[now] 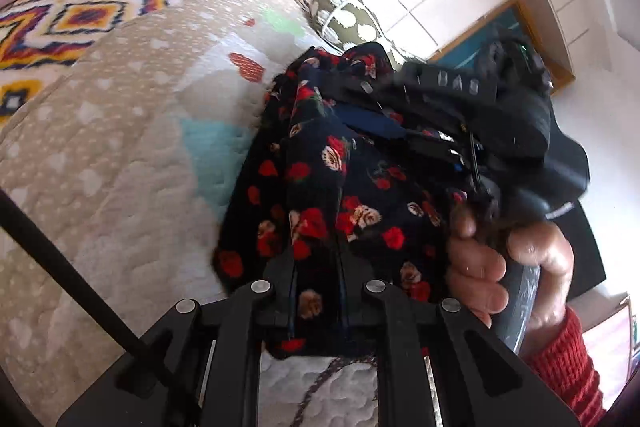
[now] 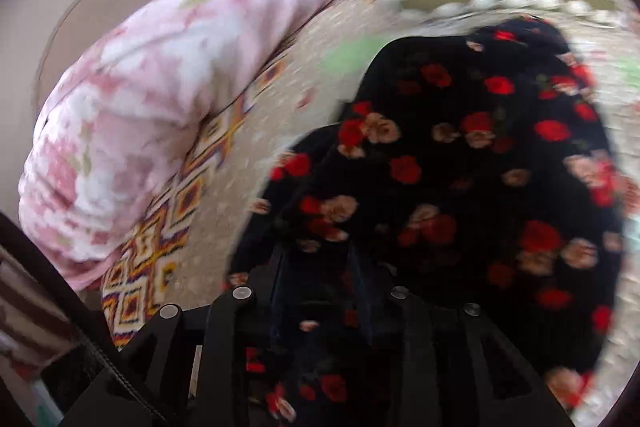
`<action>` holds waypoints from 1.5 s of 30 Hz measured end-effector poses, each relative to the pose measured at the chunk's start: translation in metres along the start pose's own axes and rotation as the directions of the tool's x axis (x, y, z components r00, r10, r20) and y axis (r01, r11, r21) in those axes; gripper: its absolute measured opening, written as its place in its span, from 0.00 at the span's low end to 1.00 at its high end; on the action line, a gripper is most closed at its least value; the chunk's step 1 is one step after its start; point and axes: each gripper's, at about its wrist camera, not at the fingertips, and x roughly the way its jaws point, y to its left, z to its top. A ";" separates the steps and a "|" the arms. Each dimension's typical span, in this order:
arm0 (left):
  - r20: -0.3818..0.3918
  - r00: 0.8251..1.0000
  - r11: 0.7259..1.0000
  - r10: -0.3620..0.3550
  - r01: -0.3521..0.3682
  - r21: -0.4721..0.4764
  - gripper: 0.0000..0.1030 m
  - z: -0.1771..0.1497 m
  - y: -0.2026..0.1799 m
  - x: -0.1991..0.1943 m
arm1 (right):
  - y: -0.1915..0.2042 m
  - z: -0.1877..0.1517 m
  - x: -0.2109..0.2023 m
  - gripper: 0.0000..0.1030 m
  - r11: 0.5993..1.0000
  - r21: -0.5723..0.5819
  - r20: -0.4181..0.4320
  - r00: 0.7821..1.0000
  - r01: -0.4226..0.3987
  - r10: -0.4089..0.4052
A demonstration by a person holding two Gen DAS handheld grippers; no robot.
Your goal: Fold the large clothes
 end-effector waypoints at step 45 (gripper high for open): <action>0.218 0.916 0.931 0.337 -0.359 0.067 0.71 0.020 0.036 -0.061 | -0.027 -0.040 -0.041 0.30 0.934 0.212 0.104 0.957 -0.286 0.270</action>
